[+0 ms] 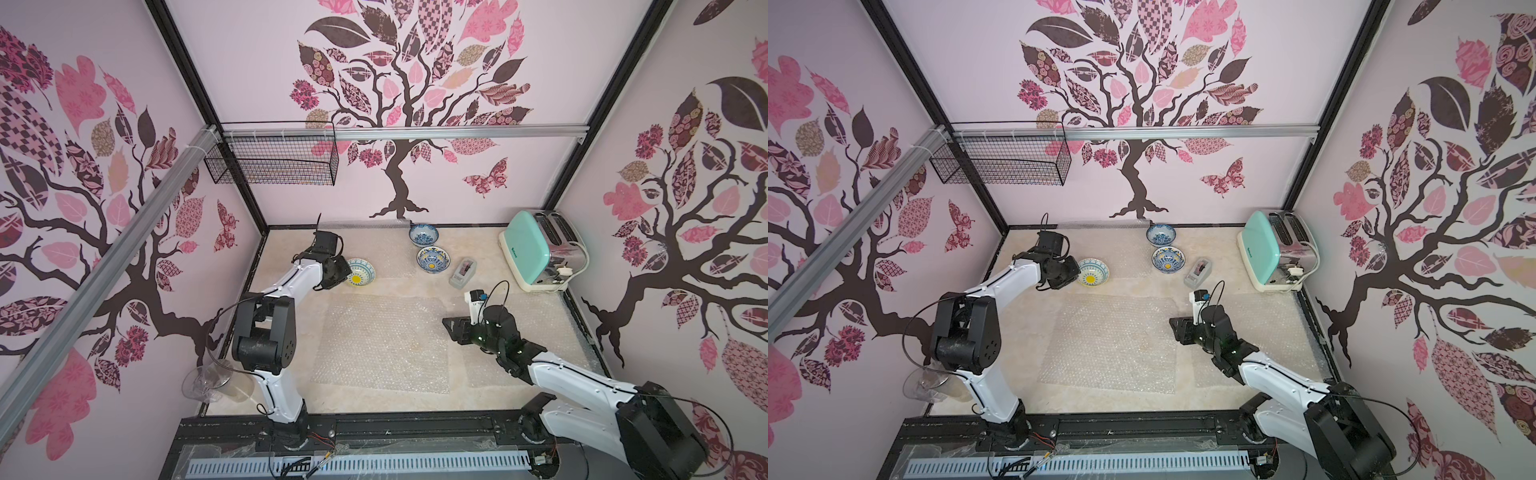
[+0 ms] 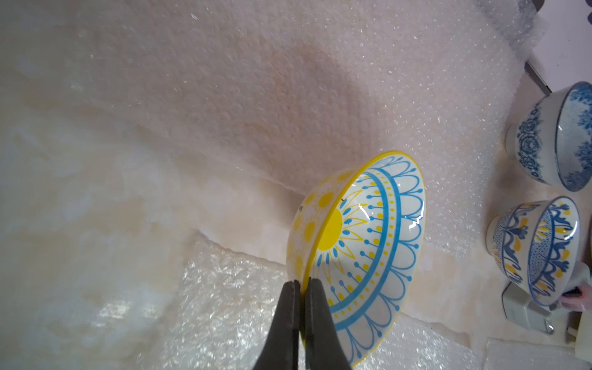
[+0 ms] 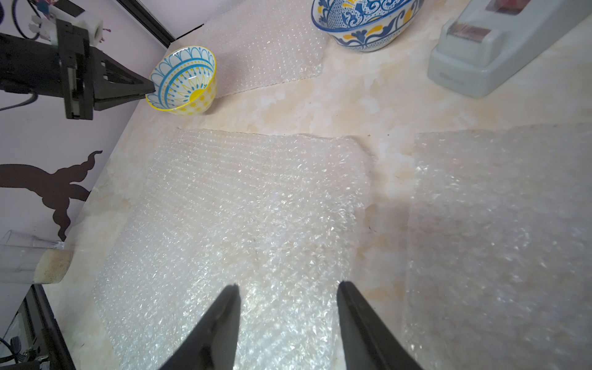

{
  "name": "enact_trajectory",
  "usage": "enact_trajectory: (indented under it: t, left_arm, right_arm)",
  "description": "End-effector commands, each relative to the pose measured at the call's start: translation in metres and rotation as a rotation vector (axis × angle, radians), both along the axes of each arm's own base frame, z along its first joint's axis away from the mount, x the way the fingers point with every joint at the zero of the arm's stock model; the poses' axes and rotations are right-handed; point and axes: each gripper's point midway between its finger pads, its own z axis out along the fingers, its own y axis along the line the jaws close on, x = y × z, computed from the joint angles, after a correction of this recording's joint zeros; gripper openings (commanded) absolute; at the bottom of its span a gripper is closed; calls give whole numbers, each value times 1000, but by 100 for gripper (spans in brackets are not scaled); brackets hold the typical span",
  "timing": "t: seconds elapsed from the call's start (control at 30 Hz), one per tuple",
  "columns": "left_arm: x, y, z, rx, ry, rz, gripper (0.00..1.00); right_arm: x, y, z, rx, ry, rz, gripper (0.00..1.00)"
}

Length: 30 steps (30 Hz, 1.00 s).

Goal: Wrap bowls in bubble wrap
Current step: Pick up the bowl from the center of the board, then place the bowl on the bubble wrap.

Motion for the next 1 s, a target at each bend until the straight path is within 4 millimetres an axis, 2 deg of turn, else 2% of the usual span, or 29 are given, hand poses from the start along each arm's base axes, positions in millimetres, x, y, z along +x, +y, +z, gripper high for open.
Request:
enact_trajectory:
  t: [0.0,0.13,0.27,0.4,0.5,0.6,0.77,0.97]
  left_arm:
    - [-13,-14,41,-49,-75,-63,0]
    - [-47,-27,56,-89,-88,-119,0]
    - [-96,-44,58,-141,-94,-191,0]
    - [-151,-64,42,-183,-78,-271,0]
    - [-183,-79,27,-217,-63,-321,0]
    - [-196,-86,14,-217,-57,-345,0]
    - [-196,-93,-6,-230,-28,-355,0]
    - [-181,-93,0,-204,-82,-342,0]
  right_arm:
    - [8,1,13,9,-30,-18,53]
    - [9,0,12,3,-27,-26,53]
    - [10,-2,9,-6,-24,-38,54]
    - [13,-4,8,-21,-28,-51,54]
    - [13,-4,6,-22,-25,-50,54]
    - [13,-4,3,-26,-17,-49,54]
    - [14,-4,-2,-38,-7,-54,54]
    - [15,-4,-6,-45,1,-53,54]
